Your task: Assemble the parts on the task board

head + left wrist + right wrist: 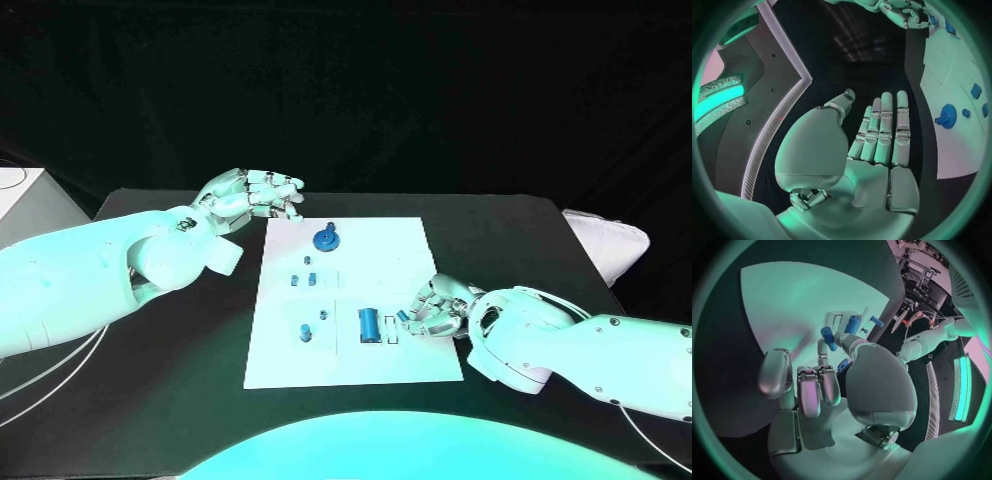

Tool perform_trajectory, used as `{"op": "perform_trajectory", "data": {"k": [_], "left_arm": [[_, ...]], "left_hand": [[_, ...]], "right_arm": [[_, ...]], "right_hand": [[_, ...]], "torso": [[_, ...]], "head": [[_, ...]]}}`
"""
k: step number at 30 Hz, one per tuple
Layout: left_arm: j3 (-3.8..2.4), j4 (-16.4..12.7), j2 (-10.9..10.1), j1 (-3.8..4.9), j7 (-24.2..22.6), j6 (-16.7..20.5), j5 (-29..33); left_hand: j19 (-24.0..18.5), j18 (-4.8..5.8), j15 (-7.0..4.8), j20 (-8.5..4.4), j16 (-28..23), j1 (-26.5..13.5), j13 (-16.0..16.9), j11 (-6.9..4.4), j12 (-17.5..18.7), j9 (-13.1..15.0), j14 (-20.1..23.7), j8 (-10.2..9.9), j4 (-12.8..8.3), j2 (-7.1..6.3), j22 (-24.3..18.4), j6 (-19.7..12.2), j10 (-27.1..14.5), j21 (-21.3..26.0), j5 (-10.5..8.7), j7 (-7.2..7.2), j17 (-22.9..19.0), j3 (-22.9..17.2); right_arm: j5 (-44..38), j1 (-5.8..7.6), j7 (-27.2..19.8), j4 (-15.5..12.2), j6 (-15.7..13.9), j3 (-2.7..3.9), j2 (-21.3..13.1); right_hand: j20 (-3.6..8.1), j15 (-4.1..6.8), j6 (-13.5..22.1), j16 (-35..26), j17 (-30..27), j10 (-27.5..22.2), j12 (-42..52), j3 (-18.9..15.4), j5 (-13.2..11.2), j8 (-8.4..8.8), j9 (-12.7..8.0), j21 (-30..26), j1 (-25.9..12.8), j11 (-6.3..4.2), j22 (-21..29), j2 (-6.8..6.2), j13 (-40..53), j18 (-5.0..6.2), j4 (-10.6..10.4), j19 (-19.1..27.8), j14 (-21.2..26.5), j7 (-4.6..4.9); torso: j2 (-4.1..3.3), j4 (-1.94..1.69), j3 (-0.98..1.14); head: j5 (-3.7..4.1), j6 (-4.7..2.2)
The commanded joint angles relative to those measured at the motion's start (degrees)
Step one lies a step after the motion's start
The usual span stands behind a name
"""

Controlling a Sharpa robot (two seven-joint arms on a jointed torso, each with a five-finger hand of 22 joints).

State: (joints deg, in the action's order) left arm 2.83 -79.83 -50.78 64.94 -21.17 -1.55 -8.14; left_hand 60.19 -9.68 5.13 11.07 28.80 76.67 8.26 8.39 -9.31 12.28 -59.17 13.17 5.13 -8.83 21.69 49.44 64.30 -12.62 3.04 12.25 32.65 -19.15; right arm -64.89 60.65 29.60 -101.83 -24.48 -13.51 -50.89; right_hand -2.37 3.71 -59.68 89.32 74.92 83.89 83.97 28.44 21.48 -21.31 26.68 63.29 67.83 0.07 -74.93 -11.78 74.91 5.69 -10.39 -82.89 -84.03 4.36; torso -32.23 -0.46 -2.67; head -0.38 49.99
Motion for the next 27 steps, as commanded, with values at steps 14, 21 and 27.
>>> {"op": "perform_trajectory", "data": {"k": [14, 21, 27], "left_arm": [[-0.05, -0.16, 0.16, 0.03, -0.29, -1.08, -0.1], [-0.05, -0.13, 0.23, 0.03, -0.03, -1.47, -0.35], [-0.05, -0.12, 0.23, 0.03, 0.01, -1.5, -0.39]], "left_hand": [[0.28, -0.62, 0.02, 0.05, 0.22, 0.16, 0.05, 0.01, -0.4, -0.01, 0.32, 0.3, 0.2, -0.05, 0.06, -0.36, -0.32, -0.21, -0.18, 0.17, -0.08, -0.33], [0.26, -0.62, 0.02, 0.05, 0.25, 0.16, 0.06, 0.02, -0.44, -0.01, 0.36, 0.31, 0.23, -0.06, 0.08, -0.38, -0.36, -0.23, -0.18, 0.17, -0.09, -0.36], [0.26, -0.62, 0.02, 0.05, 0.25, 0.16, 0.06, 0.02, -0.44, -0.01, 0.36, 0.31, 0.23, -0.06, 0.08, -0.38, -0.36, -0.23, -0.18, 0.17, -0.09, -0.36]], "right_arm": [[6.03, -0.24, 0.74, 1.71, 2.89, -0.01, 3.22], [5.99, -0.3, 1.03, 2.03, 3.16, -0.01, 3.48], [5.25, -0.37, 1.15, 2.5, 3.08, -0.01, 3.61]], "right_hand": [[0.24, 0.3, -0.26, 0.01, 13.6, 3.57, 0.69, -0.27, -0.54, -0.51, 0.34, -1.05, -2.82, -0.46, -0.85, -0.27, 11.91, -0.73, -0.99, -0.08, -5.64, -0.45], [0.24, 0.31, -0.25, 0.05, 13.67, 3.59, 0.76, -0.3, -0.45, -0.54, 0.35, -0.93, -2.91, -0.47, -0.92, -0.4, 11.95, -0.75, -0.95, -0.12, -5.65, -0.47], [0.25, 0.31, -0.27, 0.05, 13.68, 3.62, 0.82, -0.33, -0.4, -0.57, 0.37, -0.84, -3.05, -0.48, -0.97, -0.47, 11.99, -0.77, -0.98, -0.14, -5.65, -0.47]], "torso": [[0.01, -0.01, 0.04], [0.05, 0.04, 0.05], [-0.02, 0.03, 0.07]], "head": [[-0.02, 0.01], [-0.26, 0.01], [-0.27, 0.01]]}}
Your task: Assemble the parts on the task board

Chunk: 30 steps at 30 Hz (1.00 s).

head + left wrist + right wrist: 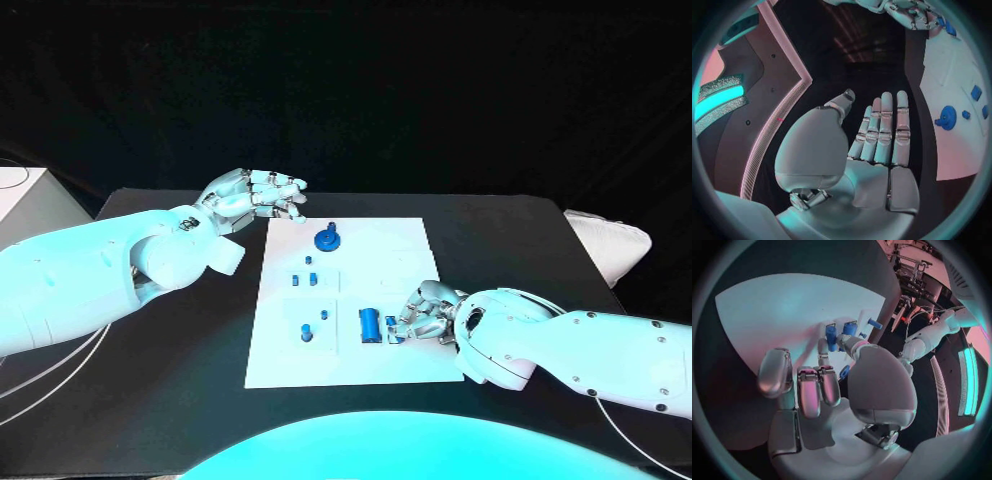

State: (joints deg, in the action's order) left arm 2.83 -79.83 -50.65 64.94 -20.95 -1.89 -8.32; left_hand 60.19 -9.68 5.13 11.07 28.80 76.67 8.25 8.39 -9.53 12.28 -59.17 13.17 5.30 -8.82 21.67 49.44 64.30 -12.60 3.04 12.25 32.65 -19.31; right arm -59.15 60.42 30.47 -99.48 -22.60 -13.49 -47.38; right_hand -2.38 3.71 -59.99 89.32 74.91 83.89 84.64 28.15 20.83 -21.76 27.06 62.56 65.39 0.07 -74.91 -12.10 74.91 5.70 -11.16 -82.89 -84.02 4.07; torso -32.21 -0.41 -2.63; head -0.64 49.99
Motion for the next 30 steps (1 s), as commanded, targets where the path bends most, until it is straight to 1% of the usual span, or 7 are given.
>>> {"op": "perform_trajectory", "data": {"k": [1, 2, 9, 13, 19, 24, 30], "left_arm": [[-0.04, -0.12, 0.1, 0.03, -0.21, -1.16, -0.2], [-0.04, -0.11, 0.09, 0.03, -0.21, -1.15, -0.21], [-0.04, -0.11, 0.06, 0.03, -0.22, -1.13, -0.21], [-0.04, -0.08, 0.09, 0.03, -0.2, -1.17, -0.21], [-0.04, 0.2, 0.23, 0.03, -0.14, -1.08, -0.29], [-0.04, 0.31, 0.39, 0.02, -0.1, -1.07, -0.6], [-0.04, 0.38, 0.47, 0.02, -0.1, -1.07, -0.78]], "left_hand": [[0.26, -0.61, 0.02, 0.05, 0.26, 0.16, 0.07, 0.02, -0.21, -0.01, 0.36, 0.31, 0.07, -0.06, 0.09, -0.37, -0.36, -0.25, -0.18, 0.17, -0.09, -0.19], [0.26, -0.61, 0.02, 0.05, 0.26, 0.16, 0.07, 0.02, -0.21, -0.01, 0.36, 0.31, 0.07, -0.06, 0.09, -0.37, -0.36, -0.25, -0.18, 0.17, -0.09, -0.19], [0.24, -0.61, 0.04, 0.05, 0.29, 0.12, 0.07, 0.03, -0.25, -0.02, 0.4, 0.31, 0.13, -0.07, 0.11, -0.4, -0.41, -0.26, -0.18, 0.18, -0.11, -0.21], [0.24, -0.61, 0.04, 0.05, 0.29, 0.12, 0.07, 0.03, -0.25, -0.02, 0.4, 0.31, 0.13, -0.07, 0.11, -0.4, -0.41, -0.26, -0.18, 0.18, -0.11, -0.21], [0.24, -0.61, 0.04, 0.05, 0.29, 0.12, 0.07, 0.03, -0.25, -0.02, 0.4, 0.31, 0.13, -0.07, 0.11, -0.4, -0.41, -0.26, -0.18, 0.18, -0.11, -0.21], [0.22, -0.6, 0.04, 0.05, 0.32, 0.09, 0.07, 0.04, -0.29, -0.02, 0.42, 0.32, 0.19, -0.04, 0.12, -0.41, -0.44, -0.27, -0.18, 0.18, -0.12, -0.23], [0.21, -0.6, 0.05, 0.05, 0.35, 0.06, 0.08, 0.04, -0.33, -0.02, 0.43, 0.33, 0.26, 0.04, 0.13, -0.41, -0.46, -0.29, -0.18, 0.19, -0.12, -0.27]], "right_arm": [[-0.62, -0.15, 0.3, 0.22, 1.19, -0.03, 0.1], [-0.72, -0.15, 0.31, 0.28, 1.16, -0.03, 0.11], [-1.17, -0.18, 0.27, 0.5, 1.27, -0.03, 0.26], [-1.3, -0.21, -0.07, 0.5, 0.97, -0.02, 0.44], [-2.2, -0.3, -0.55, 0.2, 0.59, -0.02, 0.69], [-2.47, -0.32, -0.22, 0.41, 0.98, -0.02, 0.68], [-2.55, -0.33, -0.03, 0.64, 1.27, -0.02, 0.77]], "right_hand": [[0.25, 0.32, 0.03, 0.04, 13.66, 3.61, 0.12, -0.02, 0.27, -0.13, 0.0, -0.16, -0.65, -0.48, -0.97, -0.12, 11.98, -0.76, -0.23, -0.14, -5.65, -0.19], [0.26, 0.32, 0.02, 0.05, 13.68, 3.63, 0.16, -0.02, 0.29, -0.15, 0.0, -0.16, -0.7, -0.48, -0.97, -0.1, 12.01, -0.76, -0.25, -0.14, -5.66, -0.2], [0.27, 0.34, -0.02, 0.12, 13.84, 3.63, 0.17, 0.04, 0.36, -0.21, 0.03, 0.3, -1.02, -0.5, -1.22, 0.06, 12.01, -0.85, -0.4, -0.27, -5.7, -0.22], [0.28, 0.34, 0.0, 0.16, 13.93, 3.65, 0.21, 0.02, 0.31, -0.25, 0.04, 0.41, -1.42, -0.49, -1.29, 0.1, 12.04, -0.87, -0.59, -0.31, -5.72, -0.2], [0.29, 0.36, 0.02, 0.16, 13.92, 3.64, 0.18, 0.21, 0.41, -0.3, 0.07, 0.33, -1.55, -0.53, -1.27, 0.39, 12.03, -0.86, -0.62, -0.31, -5.71, -0.26], [0.3, 0.36, 0.06, 0.15, 13.9, 3.62, 0.14, 0.15, 0.13, -0.37, 0.1, 0.37, -2.17, -0.51, -1.32, 0.45, 12.02, -0.87, -0.88, -0.35, -5.71, -0.21], [0.3, 0.34, 0.12, 0.13, 13.86, 3.53, -0.04, 0.12, -0.04, -0.42, 0.12, 0.2, -2.79, -0.48, -1.25, 0.59, 11.92, -0.85, -1.19, -0.32, -5.7, -0.18]], "torso": [[-0.07, -0.04, 0.01], [-0.07, -0.05, 0.03], [-0.03, -0.01, -0.02], [-0.01, -0.01, 0.0], [-0.06, 0.03, 0.04], [-0.01, 0.01, -0.03], [-0.02, 0.03, 0.01]], "head": [[0.06, 0.01], [0.07, 0.01], [0.07, 0.01], [0.04, 0.01], [0.19, 0.01], [0.37, 0.01], [0.5, 0.01]]}}
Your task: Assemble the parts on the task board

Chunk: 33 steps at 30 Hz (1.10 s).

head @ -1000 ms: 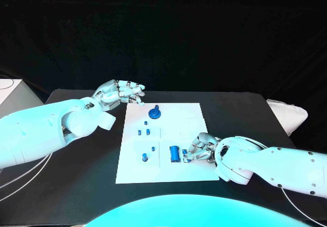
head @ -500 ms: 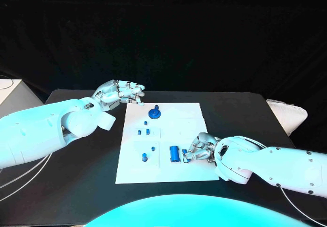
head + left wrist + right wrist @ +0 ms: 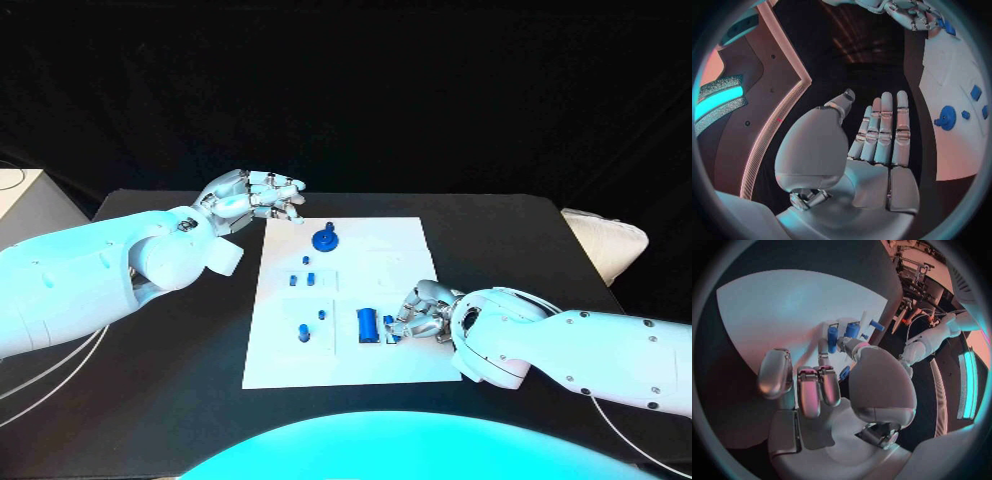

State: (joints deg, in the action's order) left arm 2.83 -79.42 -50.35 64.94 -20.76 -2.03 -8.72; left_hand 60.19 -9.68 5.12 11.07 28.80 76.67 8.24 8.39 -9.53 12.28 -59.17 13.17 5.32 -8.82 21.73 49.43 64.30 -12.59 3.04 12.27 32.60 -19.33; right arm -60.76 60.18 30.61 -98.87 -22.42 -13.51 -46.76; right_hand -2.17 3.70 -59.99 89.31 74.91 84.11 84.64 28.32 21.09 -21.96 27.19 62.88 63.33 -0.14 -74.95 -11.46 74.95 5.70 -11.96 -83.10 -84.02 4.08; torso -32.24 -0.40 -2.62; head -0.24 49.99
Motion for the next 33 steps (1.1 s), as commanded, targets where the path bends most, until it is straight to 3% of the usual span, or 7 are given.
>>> {"op": "perform_trajectory", "data": {"k": [1, 4, 13, 22, 26, 28, 33], "left_arm": [[-0.04, -0.03, 0.18, 0.02, -0.29, -0.93, -0.39], [-0.04, 0.0, 0.22, 0.02, -0.29, -0.94, -0.42], [-0.04, 0.04, 0.21, 0.02, -0.27, -0.87, -0.44], [-0.03, 0.07, 0.17, 0.02, -0.27, -0.85, -0.44], [-0.03, 0.09, 0.17, 0.02, -0.27, -0.85, -0.44], [-0.03, 0.11, 0.18, 0.02, -0.29, -0.86, -0.44], [-0.03, 0.19, 0.19, 0.01, -0.44, -0.85, -0.36]], "left_hand": [[0.21, -0.6, 0.05, 0.05, 0.35, 0.06, 0.09, 0.04, -0.33, -0.02, 0.44, 0.33, 0.23, 0.04, 0.08, -0.4, -0.46, -0.29, -0.18, 0.18, -0.07, -0.25], [0.21, -0.6, 0.05, 0.05, 0.35, 0.06, 0.09, 0.04, -0.33, -0.02, 0.44, 0.33, 0.23, 0.04, 0.08, -0.4, -0.46, -0.29, -0.18, 0.18, -0.07, -0.25], [0.21, -0.6, 0.05, 0.05, 0.35, 0.06, 0.09, 0.04, -0.33, -0.02, 0.44, 0.33, 0.23, 0.04, 0.08, -0.4, -0.46, -0.29, -0.18, 0.18, -0.07, -0.25], [0.21, -0.6, 0.05, 0.05, 0.35, 0.06, 0.09, 0.04, -0.33, -0.02, 0.44, 0.33, 0.23, 0.04, 0.08, -0.4, -0.46, -0.29, -0.18, 0.18, -0.07, -0.25], [0.21, -0.6, 0.05, 0.05, 0.35, 0.06, 0.09, 0.04, -0.33, -0.02, 0.44, 0.33, 0.23, 0.04, 0.08, -0.4, -0.46, -0.29, -0.18, 0.18, -0.07, -0.25], [0.21, -0.6, 0.05, 0.05, 0.35, 0.06, 0.09, 0.04, -0.33, -0.02, 0.44, 0.33, 0.23, 0.04, 0.08, -0.4, -0.46, -0.29, -0.18, 0.18, -0.07, -0.25], [0.21, -0.6, 0.05, 0.05, 0.35, 0.06, 0.09, 0.04, -0.33, -0.02, 0.44, 0.33, 0.23, 0.04, 0.08, -0.4, -0.46, -0.29, -0.18, 0.18, -0.07, -0.25]], "right_arm": [[-0.95, -0.09, -0.18, 0.06, 1.1, 0.0, 0.19], [-0.96, -0.09, -0.26, 0.14, 1.03, 0.0, 0.3], [-0.85, -0.1, -0.87, 0.03, 0.82, 0.0, 0.22], [-0.91, -0.12, -1.31, -0.19, 0.87, -0.01, -0.61], [-1.07, -0.13, -2.07, -0.49, 1.21, -0.01, -1.33], [-1.13, -0.13, -2.79, -0.62, 1.05, -0.01, -1.83], [0.01, -0.12, -6.9, -0.85, -1.68, -0.01, -3.16]], "right_hand": [[0.09, 0.34, 0.13, 0.13, 13.86, 3.31, -0.05, -0.09, -0.37, -0.23, 0.0, -0.18, -0.91, -0.26, -1.19, -0.06, 11.87, -0.84, -0.46, -0.1, -5.7, -0.17], [0.08, 0.31, 0.18, 0.11, 13.83, 3.31, -0.05, -0.28, -0.71, -0.28, 0.01, -0.27, -1.51, -0.23, -1.17, -0.23, 11.88, -0.84, -0.69, -0.09, -5.69, -0.14], [-0.02, 0.22, 0.35, 0.11, 13.83, 3.27, -0.17, -1.78, -6.7, -0.63, 0.1, -0.52, -4.39, -0.13, -1.23, -0.73, 11.86, -0.83, -2.17, -0.14, -5.69, -0.07], [-0.03, 0.22, 0.42, 0.1, 13.79, 3.21, -0.31, -2.82, -8.68, -0.76, 0.1, -0.66, -4.94, -0.14, -1.25, -0.95, 11.79, -0.81, -2.77, -0.16, -5.68, -0.11], [0.0, 0.26, 0.6, 0.09, 13.79, 3.19, -0.35, -3.22, -10.03, -0.87, 0.12, -0.81, -2.71, -0.18, -1.27, -1.51, 11.79, -0.8, -1.21, -0.16, -5.68, -0.13], [0.0, 0.24, 0.72, 0.06, 13.72, 3.06, -0.63, -3.85, -12.67, -0.94, 0.08, -1.07, -0.8, -0.16, -1.23, -1.76, 11.65, -0.77, 0.05, -0.13, -5.67, -0.11], [-0.02, 0.22, 0.92, 0.02, 13.63, 2.83, -1.1, -4.13, -13.05, -0.85, 0.01, -1.53, -0.05, -0.13, -1.04, -1.81, 11.39, -0.7, 0.46, -0.03, -5.64, -0.05]], "torso": [[0.03, -0.01, 0.01], [0.02, -0.06, 0.02], [0.01, -0.04, -0.03], [0.02, -0.05, 0.0], [0.02, 0.0, 0.01], [0.03, 0.03, 0.0], [0.11, 0.07, -0.01]], "head": [[0.11, 0.01], [0.1, 0.01], [0.06, 0.01], [-0.08, 0.01], [-0.11, 0.01], [-0.1, 0.01], [-0.05, 0.01]]}}
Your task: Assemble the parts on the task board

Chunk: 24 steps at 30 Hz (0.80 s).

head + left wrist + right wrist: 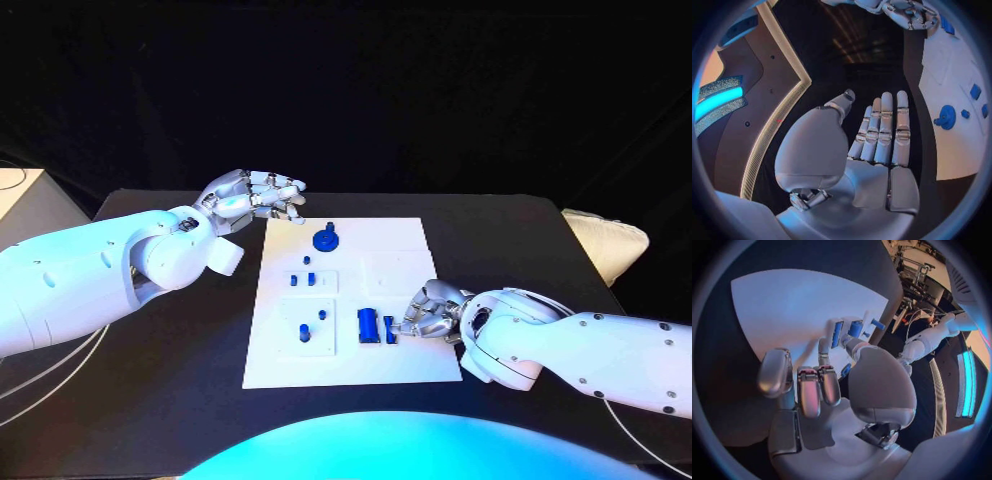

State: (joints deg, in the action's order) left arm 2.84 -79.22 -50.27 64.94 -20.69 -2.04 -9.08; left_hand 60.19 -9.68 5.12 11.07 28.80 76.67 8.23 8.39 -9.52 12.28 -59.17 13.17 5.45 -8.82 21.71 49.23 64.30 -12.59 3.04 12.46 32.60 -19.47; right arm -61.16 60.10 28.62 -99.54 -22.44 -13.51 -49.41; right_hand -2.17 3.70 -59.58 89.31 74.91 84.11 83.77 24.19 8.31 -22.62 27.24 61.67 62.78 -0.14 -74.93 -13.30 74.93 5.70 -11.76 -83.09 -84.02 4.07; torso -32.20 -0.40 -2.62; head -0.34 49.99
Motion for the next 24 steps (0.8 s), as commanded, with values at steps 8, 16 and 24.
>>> {"op": "perform_trajectory", "data": {"k": [8, 16, 24], "left_arm": [[-0.03, 1.82, 0.7, -0.02, -1.64, 0.76, 1.87], [-0.04, 6.4, 3.51, -0.63, -6.72, 7.3, 5.78], [-0.09, 11.43, 7.68, -1.68, -10.55, 13.14, 8.86]], "left_hand": [[-0.21, -0.51, 0.1, 0.13, 0.3, 0.19, 0.13, -0.01, -0.57, -0.01, 0.96, 0.42, 0.18, 0.02, 0.08, -0.18, -0.56, -0.16, -0.18, -0.15, -0.21, -0.31], [-7.59, 0.11, 1.05, 2.34, -4.87, 1.65, -0.88, -0.13, -0.3, 0.18, 5.3, 1.49, 0.21, -0.2, -2.52, 1.24, -1.69, 4.9, -0.17, -1.08, -3.45, -3.52], [-11.43, -0.31, 3.6, 4.85, -15.24, 1.24, -4.54, 1.81, 4.18, -0.69, 9.4, -0.04, -0.4, -1.42, -5.96, -0.22, -4.01, 9.06, -0.2, -2.2, -8.98, -7.88]], "right_arm": [[19.21, 1.33, -28.26, 3.49, -7.54, 0.34, -2.06], [42.08, 4.77, -45.21, 17.2, -3.16, 1.74, 1.22], [52.06, 6.08, -52.46, 31.85, 1.99, 3.19, 7.02]], "right_hand": [[-1.28, -1.3, 5.5, -3.61, 6.86, -1.75, -8.04, 0.33, 1.95, 2.72, -1.34, -15.72, 5.13, 1.77, 6.38, 1.46, 7.04, 1.59, 1.79, 4.43, -3.88, 2.2], [-3.48, -3.3, 8.38, -40.08, -33.03, -22.25, -51.47, 7.81, 2.81, 3.83, -1.31, -46.4, 10.54, 3.64, 24.92, 1.65, -24.19, 4.69, 7.76, 16.36, 11.81, 4.45], [-9.61, -9.25, 9.68, -67.12, -43.73, -24.45, -73.29, 12.32, -0.58, 7.49, -3.83, -58.05, 9.25, 8.11, 39.41, 1.42, -50.66, 4.27, 8.97, 30.4, 25.68, 7.53]], "torso": [[1.06, 0.2, -0.51], [2.92, -0.1, -1.06], [4.04, -0.53, -0.81]], "head": [[0.75, 0.01], [1.77, 0.01], [1.77, 0.01]]}}
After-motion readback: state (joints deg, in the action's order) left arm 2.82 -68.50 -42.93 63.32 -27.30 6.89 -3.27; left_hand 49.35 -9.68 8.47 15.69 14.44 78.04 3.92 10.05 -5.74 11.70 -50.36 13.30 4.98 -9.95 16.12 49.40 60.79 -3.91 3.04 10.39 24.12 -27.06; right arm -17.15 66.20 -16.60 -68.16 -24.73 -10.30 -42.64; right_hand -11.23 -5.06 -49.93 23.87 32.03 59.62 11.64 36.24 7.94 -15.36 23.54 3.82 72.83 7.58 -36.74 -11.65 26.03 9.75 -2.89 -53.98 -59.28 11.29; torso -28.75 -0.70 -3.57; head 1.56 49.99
